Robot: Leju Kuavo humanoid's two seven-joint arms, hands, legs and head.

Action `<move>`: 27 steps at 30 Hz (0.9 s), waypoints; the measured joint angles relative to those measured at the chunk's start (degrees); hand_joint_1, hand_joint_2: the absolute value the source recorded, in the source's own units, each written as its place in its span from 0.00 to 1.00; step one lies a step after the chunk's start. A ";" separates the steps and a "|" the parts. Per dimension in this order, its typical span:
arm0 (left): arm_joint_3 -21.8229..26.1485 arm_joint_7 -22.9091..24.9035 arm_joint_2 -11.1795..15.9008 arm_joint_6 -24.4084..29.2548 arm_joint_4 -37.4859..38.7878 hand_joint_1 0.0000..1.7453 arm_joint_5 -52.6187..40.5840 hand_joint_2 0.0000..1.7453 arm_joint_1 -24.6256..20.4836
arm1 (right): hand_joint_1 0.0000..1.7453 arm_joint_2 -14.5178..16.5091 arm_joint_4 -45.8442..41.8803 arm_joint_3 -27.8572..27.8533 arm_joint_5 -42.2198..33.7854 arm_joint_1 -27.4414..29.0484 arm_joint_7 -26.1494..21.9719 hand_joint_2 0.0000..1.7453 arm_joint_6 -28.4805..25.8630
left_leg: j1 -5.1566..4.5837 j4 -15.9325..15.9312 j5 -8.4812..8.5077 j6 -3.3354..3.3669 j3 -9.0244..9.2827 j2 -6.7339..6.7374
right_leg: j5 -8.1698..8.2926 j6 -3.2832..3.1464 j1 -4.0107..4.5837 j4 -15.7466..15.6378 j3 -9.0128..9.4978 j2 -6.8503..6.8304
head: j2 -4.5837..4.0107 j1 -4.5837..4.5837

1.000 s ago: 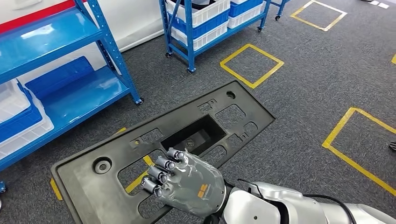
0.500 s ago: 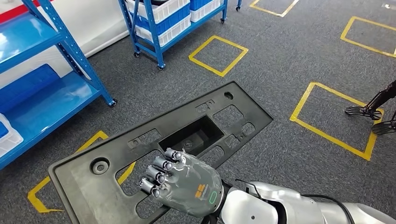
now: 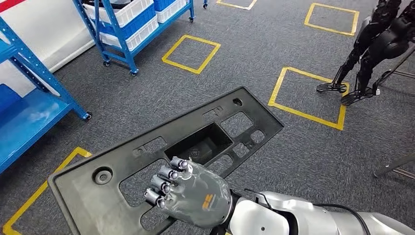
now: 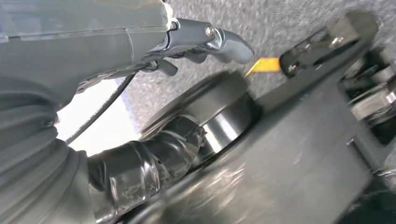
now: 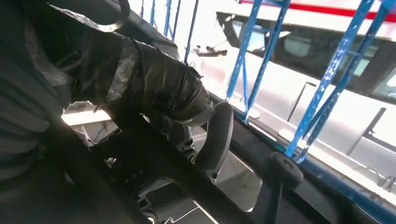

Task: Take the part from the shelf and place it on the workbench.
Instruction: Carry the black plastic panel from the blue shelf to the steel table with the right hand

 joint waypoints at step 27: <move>-0.61 -1.70 4.51 -4.09 -0.50 0.00 -3.90 1.00 -0.44 | 1.00 0.15 0.39 1.01 2.76 0.16 3.09 1.00 3.49 | -0.51 -1.74 -2.54 2.71 3.94 -3.50 | 0.55 -0.79 1.56 6.99 -7.42 3.47 | 0.00 -0.07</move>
